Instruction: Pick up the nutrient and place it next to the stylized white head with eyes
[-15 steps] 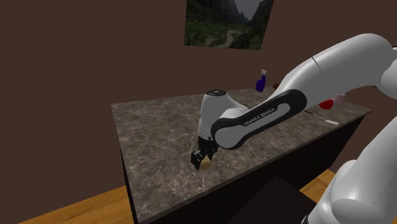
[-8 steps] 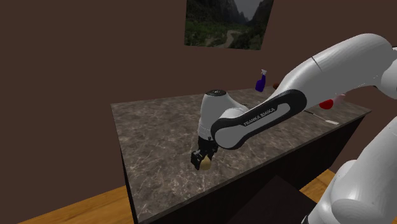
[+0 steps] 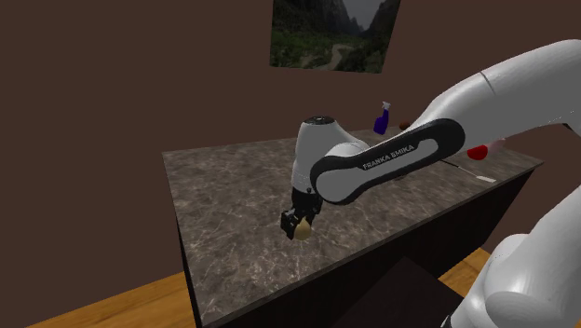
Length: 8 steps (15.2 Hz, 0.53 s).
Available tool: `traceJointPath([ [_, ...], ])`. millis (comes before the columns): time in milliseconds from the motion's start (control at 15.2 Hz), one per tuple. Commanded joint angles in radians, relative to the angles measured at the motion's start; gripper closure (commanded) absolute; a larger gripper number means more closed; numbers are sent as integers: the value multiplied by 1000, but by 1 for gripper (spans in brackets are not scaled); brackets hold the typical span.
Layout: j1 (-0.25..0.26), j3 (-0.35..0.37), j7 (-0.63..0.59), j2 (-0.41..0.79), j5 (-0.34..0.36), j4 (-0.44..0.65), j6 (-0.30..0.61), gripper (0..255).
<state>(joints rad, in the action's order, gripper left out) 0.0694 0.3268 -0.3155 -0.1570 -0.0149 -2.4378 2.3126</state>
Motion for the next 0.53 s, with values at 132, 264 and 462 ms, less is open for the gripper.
traceJointPath([
  [132, 2, -4, 10, -32, -12, 27, -59, 255],
  [264, 3, -7, 15, -47, -16, 42, -87, 255],
  [462, 4, -10, 21, -68, -22, 64, -130, 255],
])
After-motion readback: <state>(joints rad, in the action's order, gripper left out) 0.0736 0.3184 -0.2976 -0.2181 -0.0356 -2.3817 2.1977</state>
